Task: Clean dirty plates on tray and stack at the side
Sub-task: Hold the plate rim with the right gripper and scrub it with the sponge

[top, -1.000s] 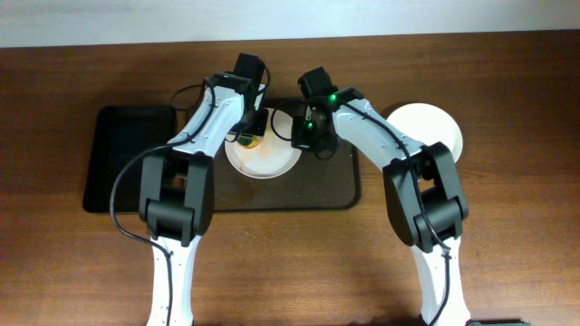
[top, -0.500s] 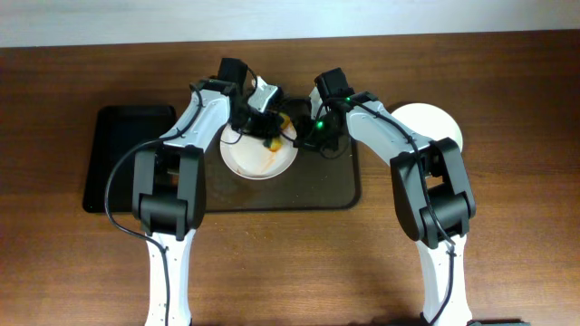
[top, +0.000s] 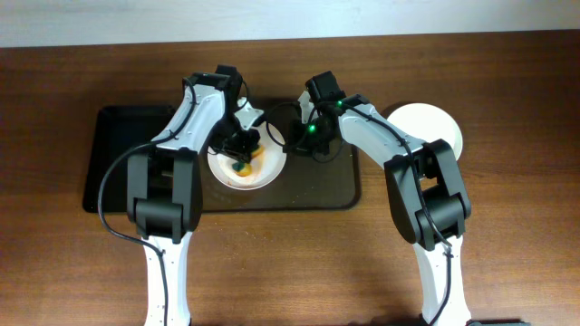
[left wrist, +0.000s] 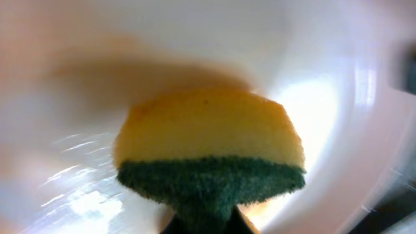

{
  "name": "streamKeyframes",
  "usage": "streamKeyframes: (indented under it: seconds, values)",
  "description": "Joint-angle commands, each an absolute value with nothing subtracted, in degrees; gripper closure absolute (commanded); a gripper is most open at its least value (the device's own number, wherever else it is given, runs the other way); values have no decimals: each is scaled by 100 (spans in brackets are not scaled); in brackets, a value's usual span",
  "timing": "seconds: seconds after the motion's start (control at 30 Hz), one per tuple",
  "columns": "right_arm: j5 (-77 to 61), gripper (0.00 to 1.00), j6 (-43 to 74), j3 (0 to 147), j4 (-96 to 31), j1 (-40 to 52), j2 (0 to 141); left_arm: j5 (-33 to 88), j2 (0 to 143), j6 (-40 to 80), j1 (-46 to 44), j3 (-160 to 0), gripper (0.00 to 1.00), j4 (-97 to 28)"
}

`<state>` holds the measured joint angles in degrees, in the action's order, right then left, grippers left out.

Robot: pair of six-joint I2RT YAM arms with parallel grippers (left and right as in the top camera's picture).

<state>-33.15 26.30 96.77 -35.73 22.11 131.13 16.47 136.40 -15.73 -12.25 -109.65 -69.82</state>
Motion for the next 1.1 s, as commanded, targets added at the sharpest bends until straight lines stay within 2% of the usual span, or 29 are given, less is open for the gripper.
streamKeyframes:
  seconds: [0.0, 0.13, 0.2, 0.3, 0.47, 0.57, 0.6, 0.7, 0.9, 0.93, 1.0, 1.03, 1.07]
  values:
    - [-3404, 96, 2571, 9616, -3594, 2182, 13163, 2591, 14359, -2580, -1273, -10589, 100, -6720]
    - [-3402, 96, 2571, 9616, -3597, 2182, 13163, 1647, 14359, -1236, -1184, -10589, 100, -5181]
    - [-3387, 96, 2571, 9616, -3594, 2182, 13163, 600, 14359, -510, -1184, -10589, 100, -4768]
    - [-3387, 96, 2571, 9616, -3594, 2182, 13163, -880, 14359, 416, -1188, -10571, 100, -4890]
    - [-3387, 96, 2571, 9616, -3594, 2176, 13163, -2451, 14359, 2021, -1372, -9885, 100, -5048]
    - [-3387, 96, 2571, 9616, -3592, 2176, 13163, -2910, 14359, 2694, -1575, -9568, 100, -5009]
    - [-3387, 96, 2571, 9616, -3592, 2176, 13163, -2943, 14359, 2766, -1699, -9323, 100, -4619]
    - [-3387, 96, 2569, 9616, -3594, 2174, 13163, -2941, 14359, 2853, -1769, -8986, 100, -4143]
    - [-3387, 96, 2571, 9616, -3586, 2171, 13163, -2630, 14355, 2805, -1769, -8997, 100, -4104]
    - [-3402, 93, 2571, 9618, -3533, 2171, 13163, -2515, 14339, 2705, -1765, -9074, 100, -4213]
    - [-4150, 51, 2259, 9623, -3179, 2095, 13163, -2018, 14184, 2510, -1691, -9341, 100, -4539]
    - [-4226, 34, 2115, 9623, -3135, 2086, 13163, -1726, 14097, 2294, -1634, -9349, 100, -4534]
    - [-4213, 27, 2018, 9623, -3100, 2102, 13163, -1507, 14033, 2121, -1555, -9349, 100, -4567]
